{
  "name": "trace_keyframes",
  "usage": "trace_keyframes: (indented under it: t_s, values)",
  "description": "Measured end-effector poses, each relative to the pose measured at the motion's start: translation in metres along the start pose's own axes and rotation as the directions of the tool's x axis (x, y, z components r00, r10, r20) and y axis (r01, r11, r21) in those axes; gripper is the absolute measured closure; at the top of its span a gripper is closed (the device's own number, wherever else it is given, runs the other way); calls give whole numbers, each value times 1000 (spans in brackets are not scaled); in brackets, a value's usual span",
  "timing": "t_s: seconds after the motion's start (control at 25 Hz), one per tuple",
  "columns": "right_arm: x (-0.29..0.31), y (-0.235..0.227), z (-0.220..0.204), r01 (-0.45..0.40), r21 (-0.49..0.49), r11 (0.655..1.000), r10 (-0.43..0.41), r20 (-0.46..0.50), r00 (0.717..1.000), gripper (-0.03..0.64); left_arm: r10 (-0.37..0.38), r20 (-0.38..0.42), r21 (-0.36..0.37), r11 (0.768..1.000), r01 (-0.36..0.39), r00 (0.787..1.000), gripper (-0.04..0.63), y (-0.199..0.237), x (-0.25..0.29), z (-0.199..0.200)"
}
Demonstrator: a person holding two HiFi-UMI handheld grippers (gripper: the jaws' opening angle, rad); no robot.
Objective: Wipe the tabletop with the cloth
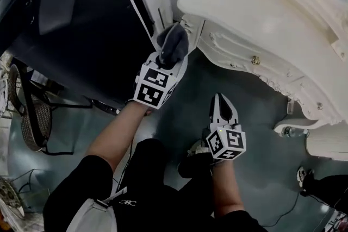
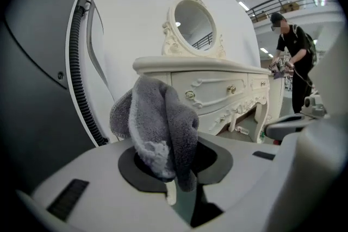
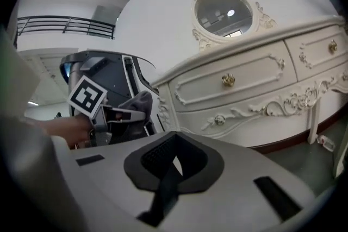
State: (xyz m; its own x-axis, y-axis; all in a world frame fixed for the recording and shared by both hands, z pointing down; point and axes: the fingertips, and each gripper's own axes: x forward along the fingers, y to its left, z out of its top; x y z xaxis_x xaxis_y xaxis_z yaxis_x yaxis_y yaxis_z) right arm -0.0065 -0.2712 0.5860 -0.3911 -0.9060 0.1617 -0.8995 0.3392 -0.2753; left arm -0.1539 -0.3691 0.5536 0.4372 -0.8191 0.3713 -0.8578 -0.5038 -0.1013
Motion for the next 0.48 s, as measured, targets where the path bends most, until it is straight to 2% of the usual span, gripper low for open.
trace_keyframes:
  t_s: [0.12,0.24,0.36,0.48]
  values:
    - [12,-12,-43,12,9,1000,-12,24,1000,612,29,55,78,996,-33,998,500,14,16,-6]
    - [17,-23,-66,32,26,999,-33,54,998,612,39,94,160,986,-54,995,500,25,31,5]
    - [9,-29,-72,52,-9,999,-51,60,997,612,44,97,205,977,-63,994,500,27,40,12]
    - [1,-33,-61,70,52,996,-74,66,995,612,55,90,231,970,-74,994,500,30,50,21]
